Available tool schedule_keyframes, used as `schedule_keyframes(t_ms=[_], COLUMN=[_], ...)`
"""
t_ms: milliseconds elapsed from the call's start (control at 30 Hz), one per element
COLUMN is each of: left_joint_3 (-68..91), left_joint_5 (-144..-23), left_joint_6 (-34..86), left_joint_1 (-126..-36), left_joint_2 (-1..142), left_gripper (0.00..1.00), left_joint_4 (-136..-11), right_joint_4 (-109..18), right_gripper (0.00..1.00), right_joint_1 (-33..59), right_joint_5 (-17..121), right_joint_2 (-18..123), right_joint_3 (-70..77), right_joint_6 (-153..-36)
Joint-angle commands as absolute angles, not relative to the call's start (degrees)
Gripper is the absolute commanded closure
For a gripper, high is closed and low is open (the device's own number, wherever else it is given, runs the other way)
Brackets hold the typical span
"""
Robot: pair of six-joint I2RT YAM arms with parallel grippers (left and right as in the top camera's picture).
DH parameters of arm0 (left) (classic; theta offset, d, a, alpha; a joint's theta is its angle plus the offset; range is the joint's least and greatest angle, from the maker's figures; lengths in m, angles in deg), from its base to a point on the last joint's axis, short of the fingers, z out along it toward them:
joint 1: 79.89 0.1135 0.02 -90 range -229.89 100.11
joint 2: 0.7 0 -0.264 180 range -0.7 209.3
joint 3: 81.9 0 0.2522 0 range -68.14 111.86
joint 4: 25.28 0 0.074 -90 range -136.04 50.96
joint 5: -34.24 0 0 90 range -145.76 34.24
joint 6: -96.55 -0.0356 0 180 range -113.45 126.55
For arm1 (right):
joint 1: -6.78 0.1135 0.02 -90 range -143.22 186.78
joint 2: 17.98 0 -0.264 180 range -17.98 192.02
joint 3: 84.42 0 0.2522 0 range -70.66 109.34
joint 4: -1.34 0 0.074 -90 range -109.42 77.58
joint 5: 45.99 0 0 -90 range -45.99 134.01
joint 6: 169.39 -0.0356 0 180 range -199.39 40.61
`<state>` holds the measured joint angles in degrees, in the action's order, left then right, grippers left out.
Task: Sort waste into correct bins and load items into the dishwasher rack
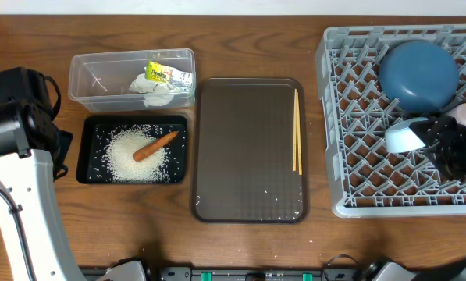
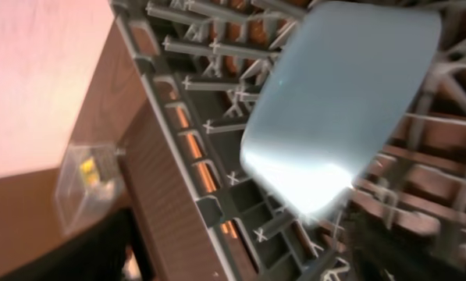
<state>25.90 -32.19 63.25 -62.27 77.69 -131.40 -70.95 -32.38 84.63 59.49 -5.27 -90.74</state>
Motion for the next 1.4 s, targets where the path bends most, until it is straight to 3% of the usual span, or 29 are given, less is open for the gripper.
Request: schedule_keyframes(t_ms=[0,133,333,567,600,700,833,1067,1367], left_joint_3=[25.8,25.8,25.8,25.8,25.8,25.8,25.8,25.8,25.8], left_joint_5=[-30.9,-30.9,-30.9,-30.8,-30.8,-30.8,-30.9,-30.8,-30.9], left_joint_6=[62.9,62.9,62.9,62.9,62.9,62.9,62.9,62.9,62.9], left_joint_1=[-61.9,-61.9,-61.9,-61.9,-61.9,-61.9,-61.9,-61.9,-61.9], left_joint_2=[77.7,77.7,77.7,77.7,77.7,77.7,77.7,77.7,77.7], left_gripper=[0.05,0.05,0.05,0.05,0.05,0.05,0.05,0.04,0.05], left_joint_4=[-135.8,-135.8,-135.8,-135.8,-135.8,-135.8,-135.8,-135.8,-135.8], right_joint_4=[-72.2,-75.4,-80.1,-78.9,-78.4,-77.3,-76.3,-70.9,-68.3], right_gripper=[0.07,0.01,0.01,0.01,0.03,0.21,0.22,0.17,0.22], right_joint_1=[-32.7,-32.6,-30.9,-23.7,-22.1,-15.6,-5.8,11.1,21.3], right_joint_5=[77.6,75.2,75.1,90.1,90.3,84.6,67.9,54.8,51.3], right_joint_2=[53.9,48.5,41.8,36.2,35.8,35.2,35.9,45.1,66.1], right_joint_3=[-4.6,-1.7,3.6,3.9,3.9,3.9,3.9,4.0,8.9], right_joint_6=[-94.9,-95.7,-95.6,-89.9,-89.8,-90.9,-96.8,-98.7,-99.5])
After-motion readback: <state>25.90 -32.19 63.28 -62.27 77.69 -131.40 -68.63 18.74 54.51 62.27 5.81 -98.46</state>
